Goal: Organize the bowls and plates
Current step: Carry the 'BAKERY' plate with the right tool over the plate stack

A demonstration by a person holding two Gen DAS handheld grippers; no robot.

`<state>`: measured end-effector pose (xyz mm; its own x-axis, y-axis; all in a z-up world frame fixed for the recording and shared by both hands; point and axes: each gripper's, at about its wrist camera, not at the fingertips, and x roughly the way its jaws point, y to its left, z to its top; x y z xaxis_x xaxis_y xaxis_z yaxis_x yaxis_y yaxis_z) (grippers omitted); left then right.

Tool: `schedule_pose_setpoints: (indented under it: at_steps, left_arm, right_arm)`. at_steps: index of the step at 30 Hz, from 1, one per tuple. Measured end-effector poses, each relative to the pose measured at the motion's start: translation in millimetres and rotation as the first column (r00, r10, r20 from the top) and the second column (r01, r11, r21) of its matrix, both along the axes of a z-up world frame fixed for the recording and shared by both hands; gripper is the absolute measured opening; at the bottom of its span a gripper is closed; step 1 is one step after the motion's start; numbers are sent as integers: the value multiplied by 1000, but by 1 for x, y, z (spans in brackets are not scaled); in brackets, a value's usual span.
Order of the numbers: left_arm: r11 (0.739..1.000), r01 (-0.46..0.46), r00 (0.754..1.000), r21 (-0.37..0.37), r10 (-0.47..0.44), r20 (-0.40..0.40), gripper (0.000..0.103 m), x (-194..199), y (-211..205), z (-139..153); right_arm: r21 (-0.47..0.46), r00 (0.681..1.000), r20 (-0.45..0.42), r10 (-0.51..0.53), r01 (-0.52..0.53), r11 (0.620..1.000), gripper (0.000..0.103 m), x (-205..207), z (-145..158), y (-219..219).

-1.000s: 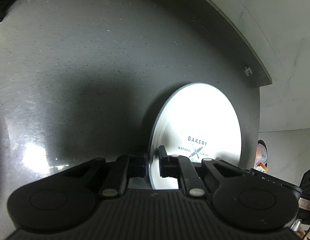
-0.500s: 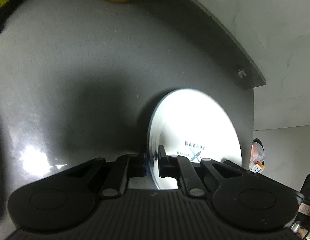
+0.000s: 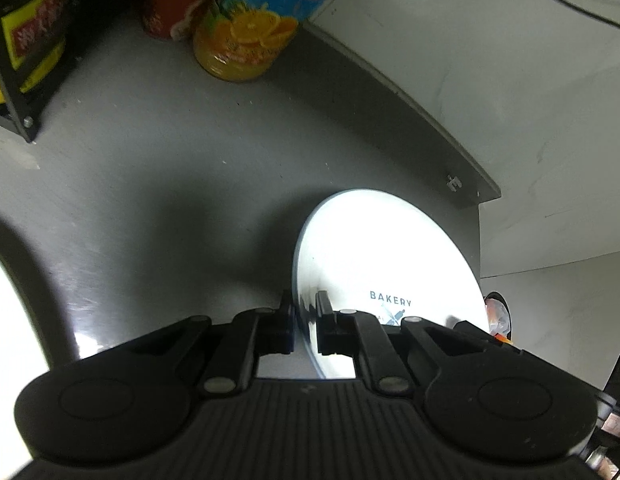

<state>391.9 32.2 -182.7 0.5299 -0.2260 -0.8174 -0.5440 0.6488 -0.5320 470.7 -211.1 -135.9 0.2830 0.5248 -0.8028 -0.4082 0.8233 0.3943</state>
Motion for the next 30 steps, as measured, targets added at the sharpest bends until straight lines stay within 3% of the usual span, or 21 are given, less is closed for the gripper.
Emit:
schedule_pose_setpoints:
  at_steps: [13, 30]
  left_arm:
    - [999, -27, 999, 30, 27, 21, 8, -54, 41, 23]
    - [987, -158, 987, 35, 157, 15, 8, -138, 101, 29]
  right_arm:
    - [20, 999, 24, 46, -47, 999, 9, -45, 16, 52]
    - [28, 981, 43, 191, -192, 981, 9, -93, 25, 124]
